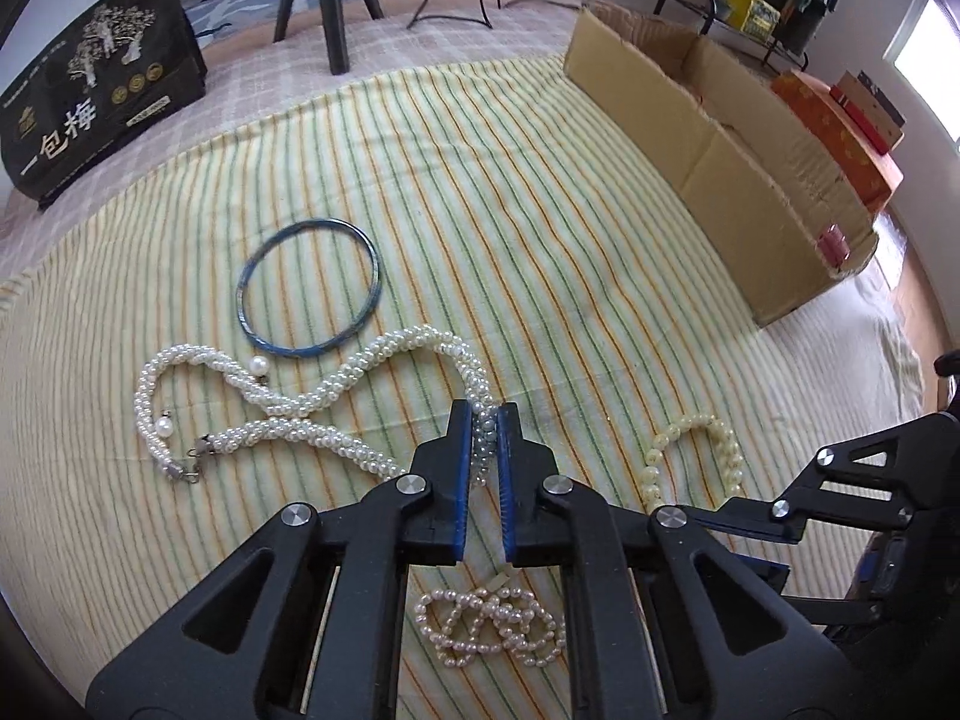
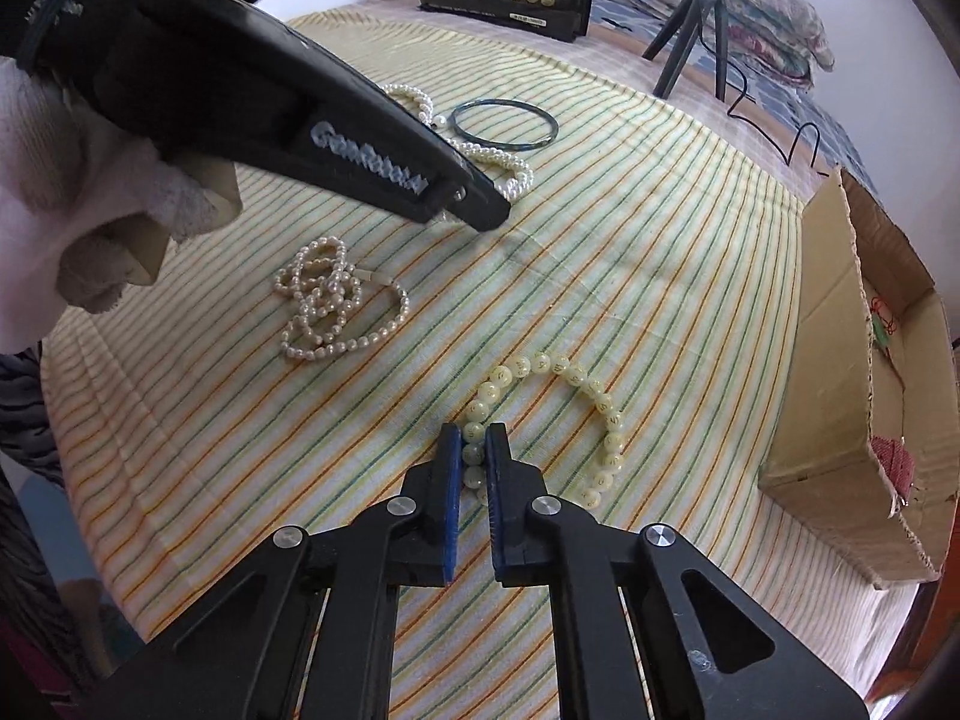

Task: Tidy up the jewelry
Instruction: 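Grasp the cream bead bracelet with the right gripper while the left gripper grasps the pearl necklace, then lift and carry the bracelet and pearl necklace with both grippers over the box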

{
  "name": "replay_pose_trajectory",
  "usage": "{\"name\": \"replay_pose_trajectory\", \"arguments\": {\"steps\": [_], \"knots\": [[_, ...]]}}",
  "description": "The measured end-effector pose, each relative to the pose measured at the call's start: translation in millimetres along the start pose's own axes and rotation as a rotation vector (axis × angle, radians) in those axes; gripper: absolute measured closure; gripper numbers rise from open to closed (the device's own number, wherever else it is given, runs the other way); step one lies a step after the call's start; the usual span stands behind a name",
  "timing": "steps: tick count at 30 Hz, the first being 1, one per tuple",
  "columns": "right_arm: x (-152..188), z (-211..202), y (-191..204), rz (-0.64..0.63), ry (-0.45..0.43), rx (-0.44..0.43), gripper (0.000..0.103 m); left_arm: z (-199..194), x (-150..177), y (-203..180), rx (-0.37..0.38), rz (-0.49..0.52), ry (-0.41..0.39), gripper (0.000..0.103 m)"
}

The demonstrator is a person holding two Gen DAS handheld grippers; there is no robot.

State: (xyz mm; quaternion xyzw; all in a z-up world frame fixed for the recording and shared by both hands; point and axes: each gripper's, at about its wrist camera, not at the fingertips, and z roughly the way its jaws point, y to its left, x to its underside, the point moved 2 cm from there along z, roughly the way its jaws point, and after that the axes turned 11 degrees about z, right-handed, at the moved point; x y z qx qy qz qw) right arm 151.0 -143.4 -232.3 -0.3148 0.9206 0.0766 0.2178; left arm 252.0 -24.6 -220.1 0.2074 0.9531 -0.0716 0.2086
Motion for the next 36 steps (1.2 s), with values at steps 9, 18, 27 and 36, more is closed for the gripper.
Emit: {"name": "replay_pose_trajectory", "arguments": {"steps": [9, 18, 27, 36], "knots": [[-16, -24, -4, 0.042, -0.072, -0.023, 0.097, -64, 0, 29, 0.021, -0.107, -0.141, 0.097], [-31, -55, -11, 0.072, -0.166, -0.002, 0.097, -134, -1, 67, 0.016, -0.219, -0.301, 0.097], [-47, -85, -16, 0.098, -0.254, -0.002, 0.097, -186, 4, 81, 0.012, -0.267, -0.421, 0.097], [-61, -107, -36, 0.143, -0.323, 0.013, 0.097, -217, -7, 60, 0.061, -0.228, -0.506, 0.097]]}}
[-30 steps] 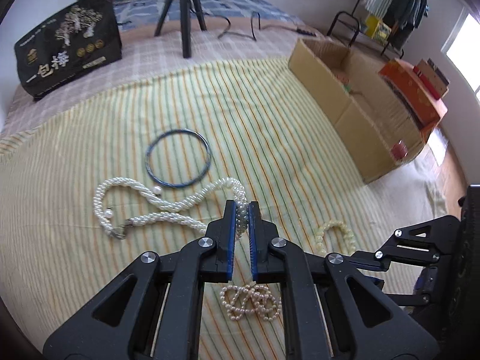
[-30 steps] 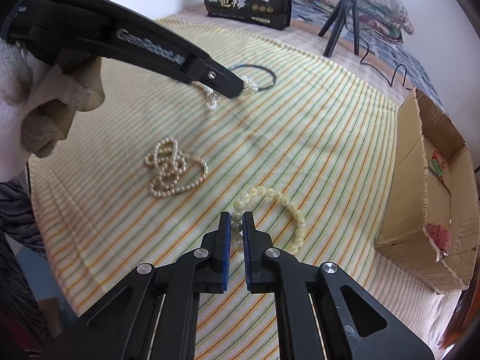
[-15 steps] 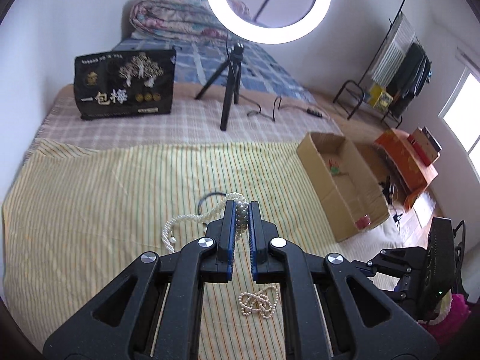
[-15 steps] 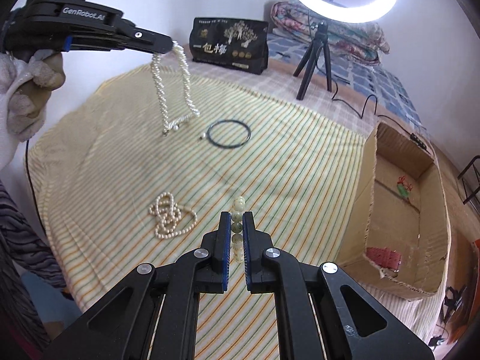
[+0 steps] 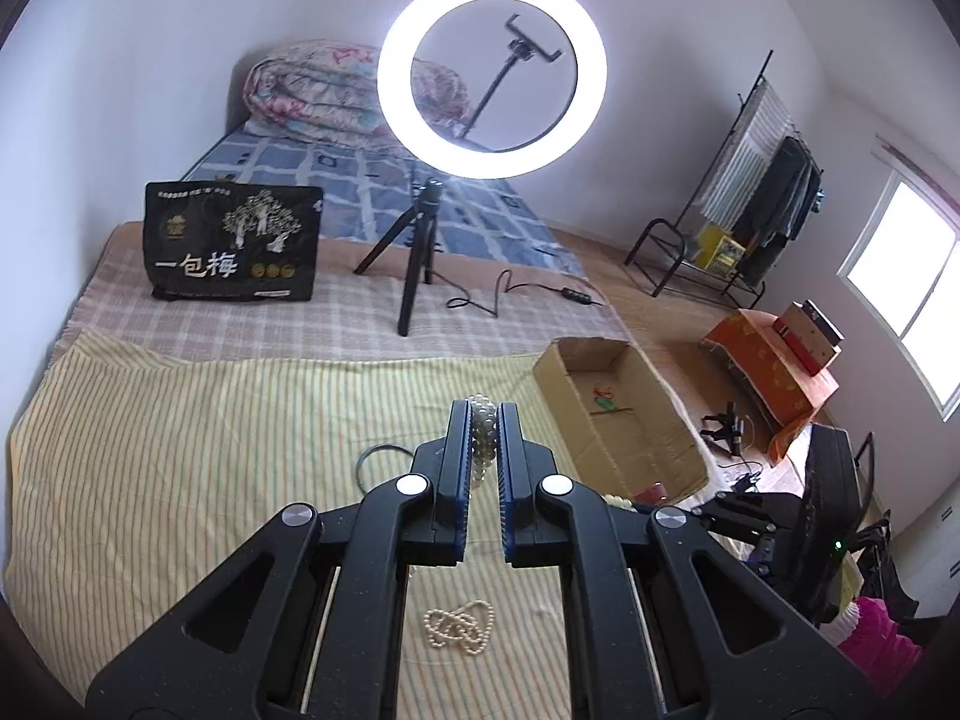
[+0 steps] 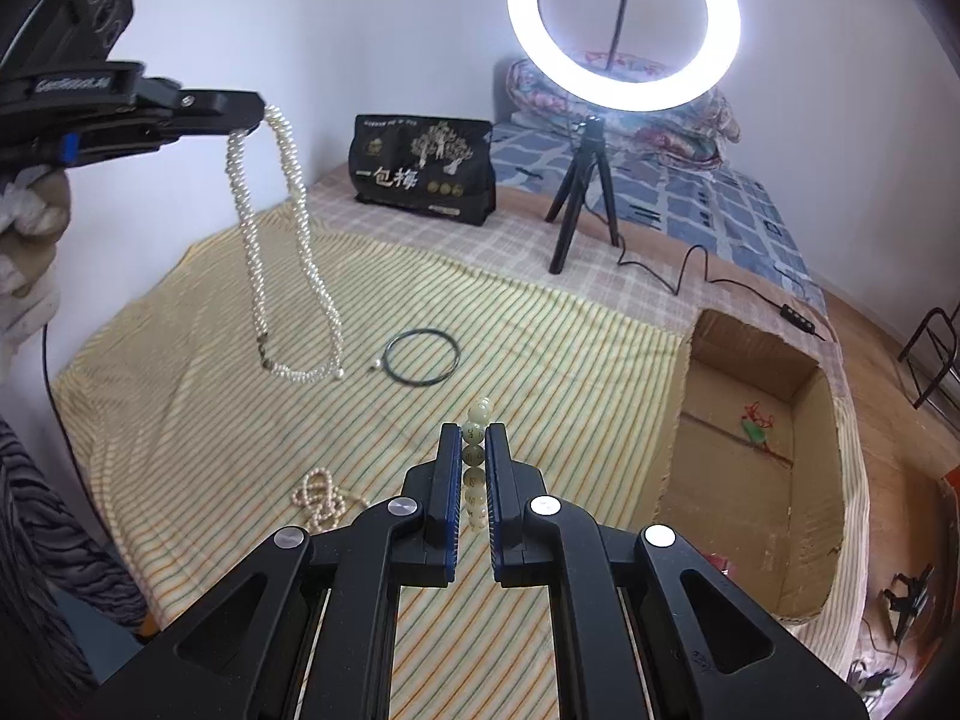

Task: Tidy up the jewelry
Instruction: 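Lift and carry the bracelet and pearl necklace with both grippers over the box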

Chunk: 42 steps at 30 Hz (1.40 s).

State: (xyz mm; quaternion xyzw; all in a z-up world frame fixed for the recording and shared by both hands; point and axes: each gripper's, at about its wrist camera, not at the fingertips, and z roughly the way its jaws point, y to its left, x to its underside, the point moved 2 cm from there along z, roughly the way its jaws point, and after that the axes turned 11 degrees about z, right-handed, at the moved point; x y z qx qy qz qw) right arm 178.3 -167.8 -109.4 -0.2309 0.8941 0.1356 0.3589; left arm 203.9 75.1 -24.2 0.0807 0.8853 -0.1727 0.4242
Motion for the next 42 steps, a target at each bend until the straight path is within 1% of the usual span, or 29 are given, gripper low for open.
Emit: {"name": "replay_pose_trajectory", "arguments": {"steps": [7, 16, 21, 26, 34, 38, 42], "knots": [[-12, -11, -29, 0.055, -0.034, 0.033, 0.097, 9, -6, -25, 0.036, 0.03, 0.003, 0.097], [-27, -25, -86, 0.167, -0.073, 0.092, 0.097, 25, -15, -58, 0.091, 0.055, 0.005, 0.097], [-32, -27, -115, 0.221, -0.084, 0.121, 0.097, 40, -25, -86, 0.127, 0.086, 0.004, 0.097], [-31, -24, -140, 0.268, -0.075, 0.151, 0.097, 63, -42, -115, 0.17, 0.107, 0.003, 0.097], [-17, -19, -170, 0.307, -0.034, 0.176, 0.097, 109, -73, -148, 0.196, 0.161, 0.017, 0.097], [-12, -18, -187, 0.343, -0.02, 0.181, 0.097, 135, -94, -163, 0.191, 0.188, 0.023, 0.097], [-5, -13, -199, 0.374, 0.001, 0.179, 0.097, 161, -106, -175, 0.183, 0.206, 0.03, 0.097]]}}
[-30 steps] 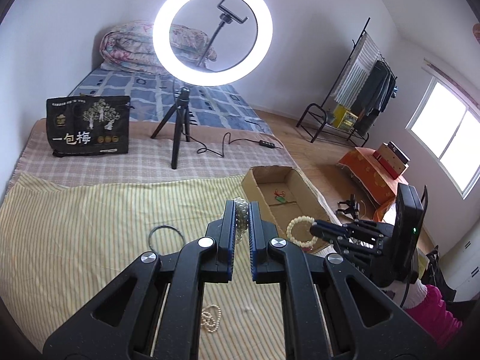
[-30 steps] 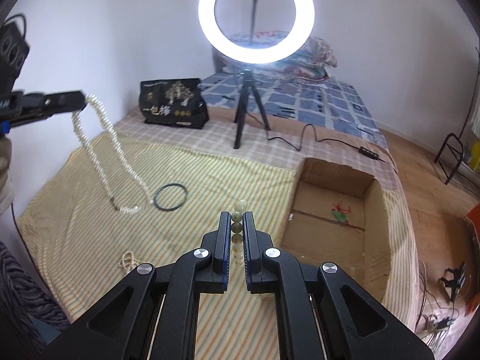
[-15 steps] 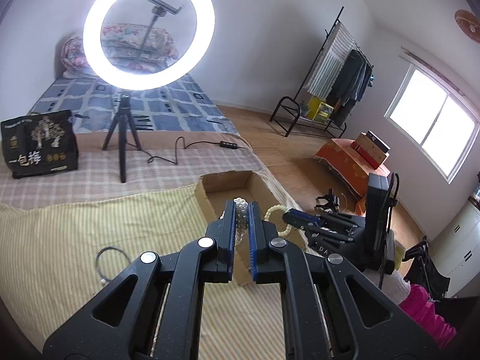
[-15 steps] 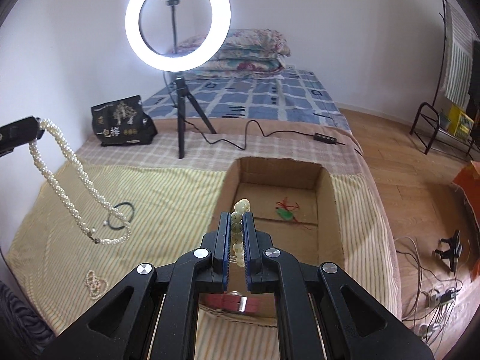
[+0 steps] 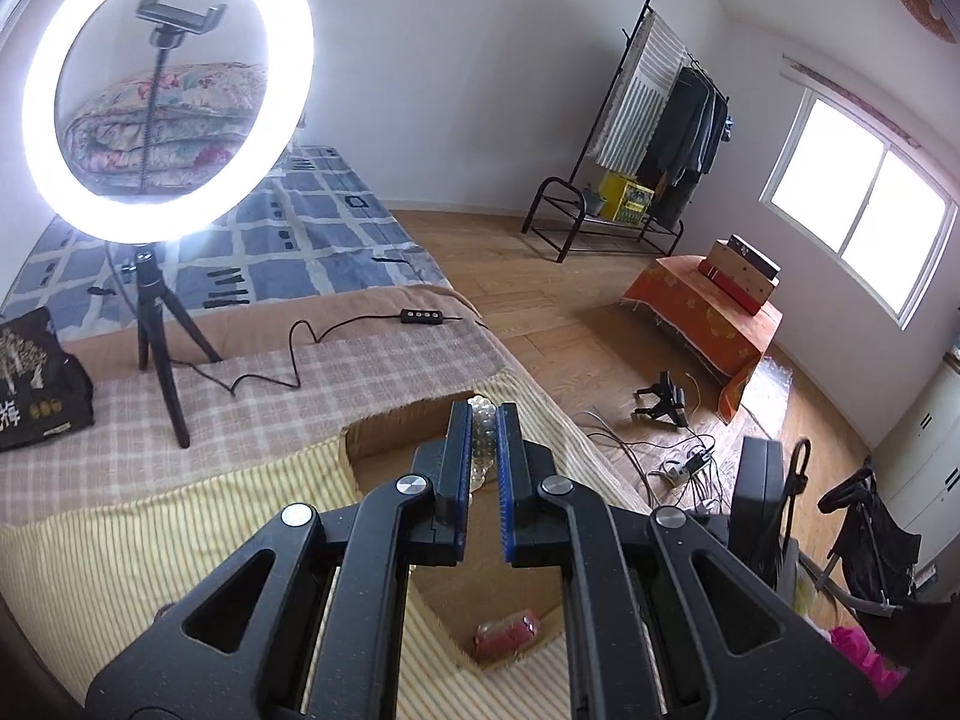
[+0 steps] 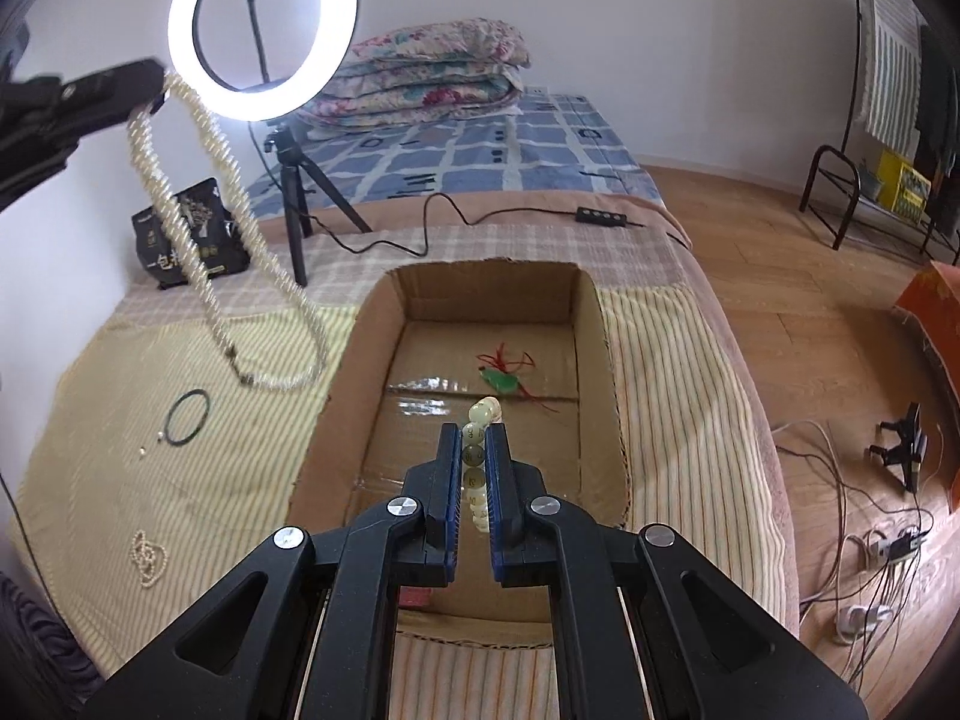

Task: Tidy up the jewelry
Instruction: 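Lift and carry the bracelet and pearl necklace with both grippers over the box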

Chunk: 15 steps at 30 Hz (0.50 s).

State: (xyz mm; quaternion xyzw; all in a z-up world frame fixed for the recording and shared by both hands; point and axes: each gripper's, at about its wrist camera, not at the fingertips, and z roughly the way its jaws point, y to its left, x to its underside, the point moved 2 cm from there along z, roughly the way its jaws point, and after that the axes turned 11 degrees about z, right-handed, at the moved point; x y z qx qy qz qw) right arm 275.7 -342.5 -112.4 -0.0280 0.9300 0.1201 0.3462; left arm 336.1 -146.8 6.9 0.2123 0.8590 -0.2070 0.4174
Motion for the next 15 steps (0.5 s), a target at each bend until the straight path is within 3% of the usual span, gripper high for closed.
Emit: {"name": "replay_pose_trajectory", "arguments": {"steps": [15], "knots": [[11, 24, -5, -0.006, 0.071, 0.001, 0.097, 91, 5, 21, -0.043, -0.039, 0.123, 0.097]]}}
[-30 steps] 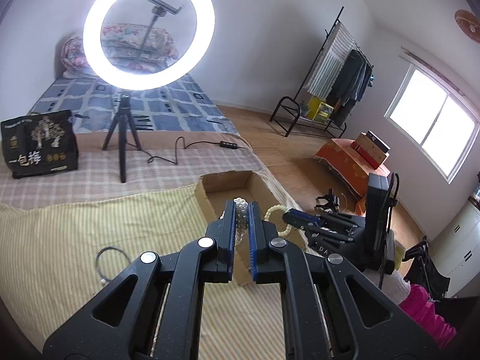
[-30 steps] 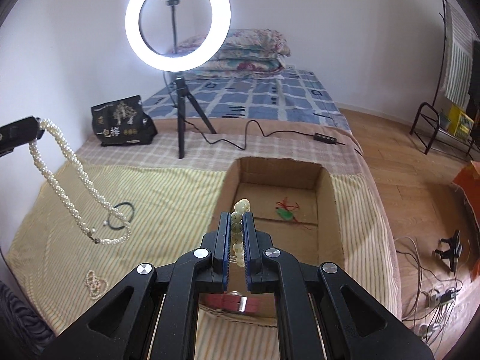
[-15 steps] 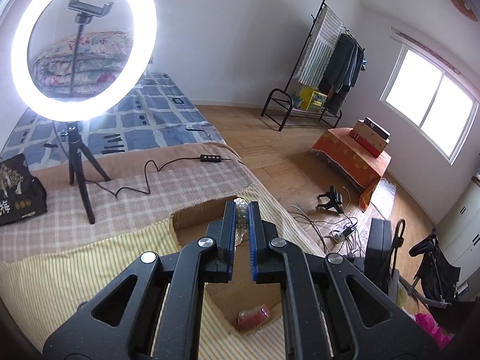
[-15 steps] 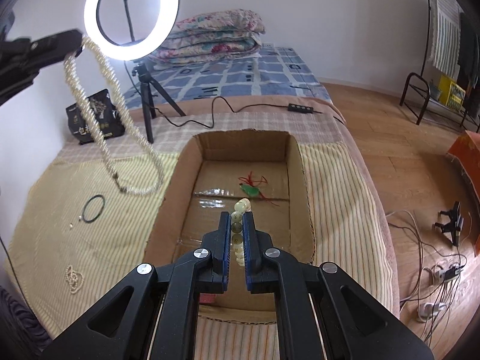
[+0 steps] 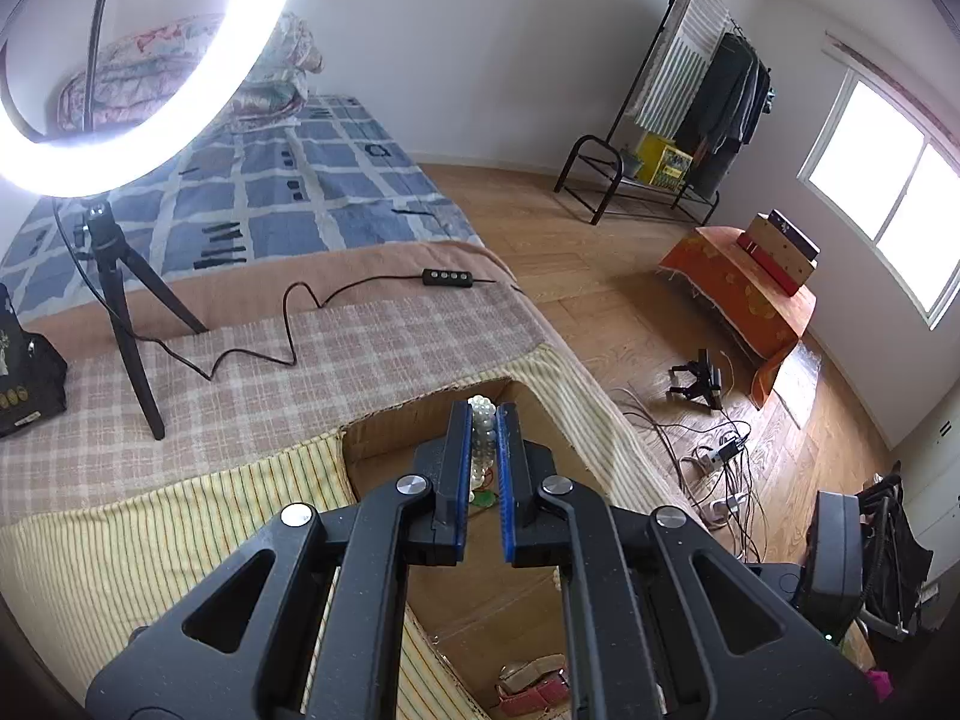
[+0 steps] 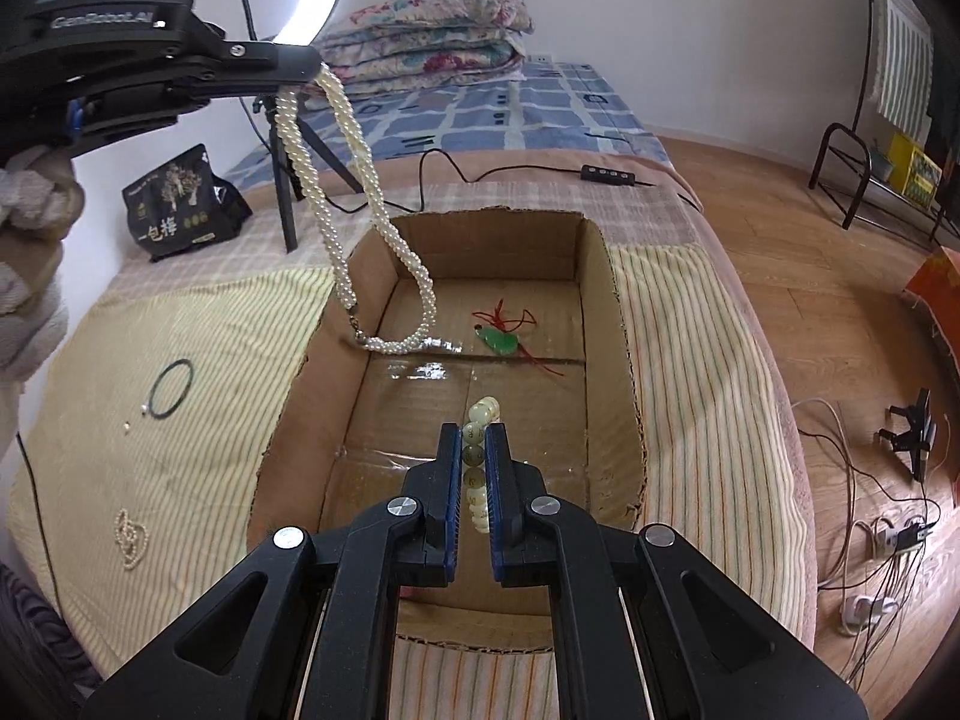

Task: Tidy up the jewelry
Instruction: 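Lift and carry the bracelet and pearl necklace with both grippers over the box, then open both grippers to release the necklace and bracelet into the box, then withdraw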

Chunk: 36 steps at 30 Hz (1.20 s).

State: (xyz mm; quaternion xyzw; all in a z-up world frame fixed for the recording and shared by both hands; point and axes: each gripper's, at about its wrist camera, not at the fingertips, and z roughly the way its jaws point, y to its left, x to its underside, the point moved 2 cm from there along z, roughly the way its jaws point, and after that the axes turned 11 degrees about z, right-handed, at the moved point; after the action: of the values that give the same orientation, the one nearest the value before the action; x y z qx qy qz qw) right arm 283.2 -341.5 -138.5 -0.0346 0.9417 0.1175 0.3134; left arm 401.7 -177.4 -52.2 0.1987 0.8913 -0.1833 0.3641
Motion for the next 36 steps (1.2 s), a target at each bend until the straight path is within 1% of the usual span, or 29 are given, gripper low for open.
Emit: {"name": "replay_pose_trajectory", "arguments": {"steps": [4, 6, 8, 9, 10, 20, 26, 28, 29, 30, 31, 32, 33, 35, 36], "knots": [[2, 0, 2, -0.014, 0.005, -0.012, 0.097, 7, 4, 0, -0.008, 0.006, 0.016, 0.097], [2, -1, 4, -0.023, -0.001, -0.006, 0.097, 6, 4, -1, -0.008, 0.014, 0.011, 0.097], [3, -2, 6, -0.031, -0.003, 0.002, 0.091, 2, 3, -3, -0.017, 0.021, 0.001, 0.097], [3, -3, 7, -0.034, -0.006, 0.006, 0.08, 1, 3, -4, -0.022, 0.024, 0.002, 0.096], [4, -4, 7, -0.035, -0.01, 0.009, 0.074, -1, 3, -5, -0.027, 0.026, 0.0, 0.096], [6, -24, 14, -0.047, -0.047, 0.006, 0.073, -34, 15, -1, -0.069, 0.034, -0.012, 0.096], [8, -39, 28, -0.065, -0.072, 0.0, 0.073, -74, 24, 2, -0.117, 0.05, -0.044, 0.096], [9, -44, 34, -0.073, -0.08, -0.003, 0.065, -87, 27, 4, -0.13, 0.054, -0.054, 0.095], [10, -46, 38, -0.079, -0.087, -0.005, 0.064, -96, 29, 5, -0.135, 0.054, -0.062, 0.095], [10, -48, 41, -0.083, -0.091, -0.007, 0.064, -103, 30, 7, -0.14, 0.052, -0.069, 0.086], [11, -51, 46, -0.09, -0.095, -0.011, 0.064, -109, 31, 8, -0.145, 0.052, -0.076, 0.074], [12, -53, 49, -0.094, -0.098, -0.014, 0.064, -118, 34, 10, -0.153, 0.052, -0.086, 0.069], [12, -55, 52, -0.099, -0.102, -0.015, 0.062, -128, 37, 12, -0.167, 0.058, -0.098, 0.067], [14, -58, 60, -0.11, -0.114, -0.012, 0.047, -144, 42, 16, -0.196, 0.068, -0.11, 0.066], [15, -60, 64, -0.113, -0.124, -0.006, 0.036, -153, 46, 18, -0.211, 0.069, -0.119, 0.06]]}}
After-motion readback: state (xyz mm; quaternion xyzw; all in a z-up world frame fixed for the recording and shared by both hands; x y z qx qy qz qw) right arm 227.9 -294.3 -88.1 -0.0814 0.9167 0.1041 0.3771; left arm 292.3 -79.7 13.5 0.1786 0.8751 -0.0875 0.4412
